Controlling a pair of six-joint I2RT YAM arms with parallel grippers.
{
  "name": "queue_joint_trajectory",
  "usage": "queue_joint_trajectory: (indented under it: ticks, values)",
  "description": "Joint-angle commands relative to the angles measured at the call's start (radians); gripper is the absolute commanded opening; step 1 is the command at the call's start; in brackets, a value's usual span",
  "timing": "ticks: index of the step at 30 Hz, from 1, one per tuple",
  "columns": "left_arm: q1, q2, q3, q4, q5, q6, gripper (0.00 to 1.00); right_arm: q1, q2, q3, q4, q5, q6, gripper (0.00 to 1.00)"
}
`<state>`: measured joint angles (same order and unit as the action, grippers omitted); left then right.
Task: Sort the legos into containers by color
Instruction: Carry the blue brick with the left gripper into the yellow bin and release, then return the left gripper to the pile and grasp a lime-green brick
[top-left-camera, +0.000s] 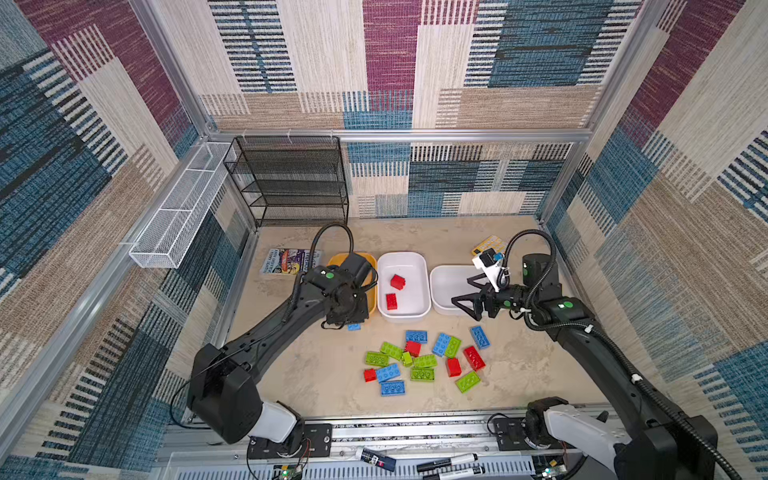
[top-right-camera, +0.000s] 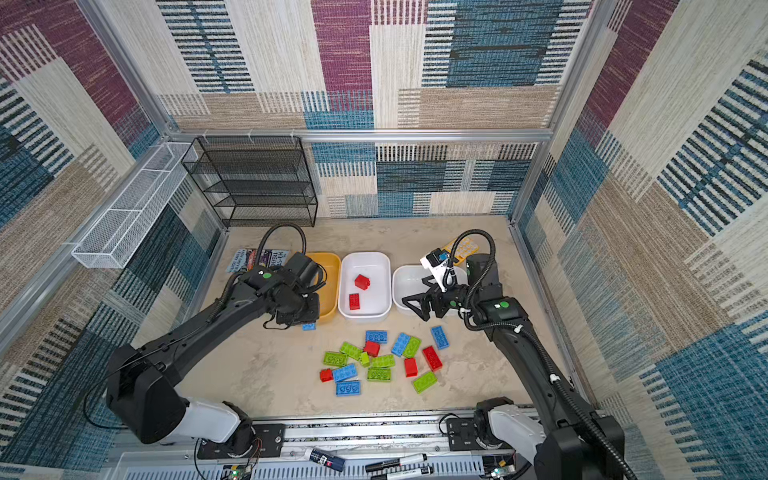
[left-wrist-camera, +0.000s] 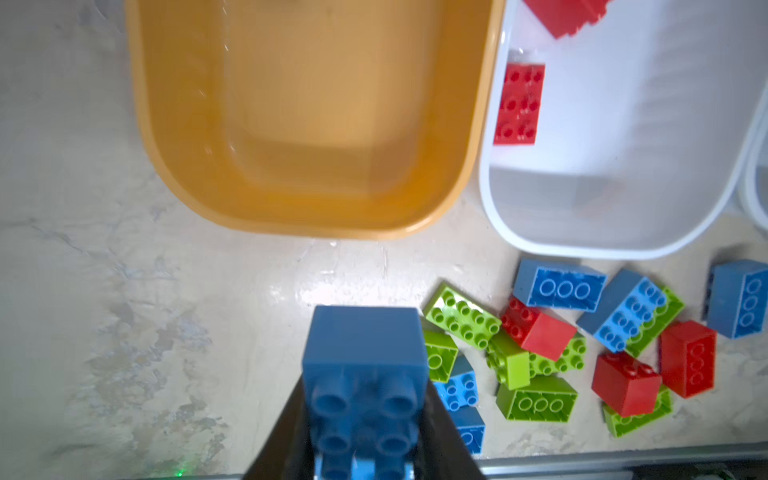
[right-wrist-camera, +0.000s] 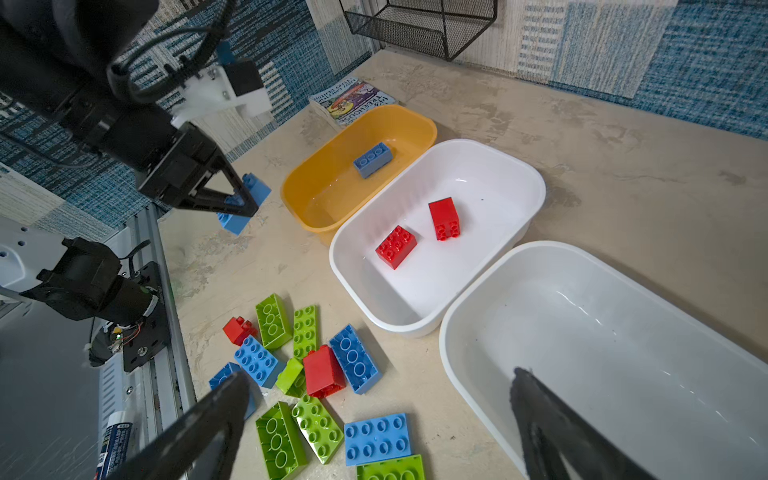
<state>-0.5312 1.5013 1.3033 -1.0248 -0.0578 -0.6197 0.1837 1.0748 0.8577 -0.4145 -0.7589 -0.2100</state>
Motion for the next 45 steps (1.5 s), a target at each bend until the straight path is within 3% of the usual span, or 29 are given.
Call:
queue_joint_trajectory:
  ticks: [1,17,22,24,27,30,34,45]
  values:
    - [0.051,0.070,0.086,-0.041,-0.060,0.138,0.29,0.001,0.004,0.011,0.037,-0.002,0.013,0.99]
    - [0.148,0.580,0.401,0.194,-0.113,0.236,0.30,0.001,0.005,0.010,0.046,0.029,0.003,0.99]
    - [0.155,0.664,0.435,0.211,-0.148,0.265,0.33,0.001,-0.001,0.011,0.034,0.044,-0.008,0.99]
    - [0.158,0.673,0.444,0.215,-0.145,0.271,0.38,0.001,-0.001,0.009,0.031,0.046,-0.012,0.99]
    - [0.160,0.654,0.445,0.213,-0.129,0.261,0.53,0.000,0.003,0.003,0.031,0.032,-0.011,0.99]
    - [0.156,0.596,0.441,0.194,-0.078,0.247,0.61,0.000,0.006,0.004,0.028,0.027,-0.014,0.99]
    - [0.139,0.483,0.419,0.104,-0.020,0.218,0.64,0.001,0.011,0.009,0.022,0.035,-0.029,0.99]
    - [-0.020,0.071,0.077,-0.022,0.041,0.089,0.68,0.000,0.039,0.012,0.032,0.026,-0.039,0.99]
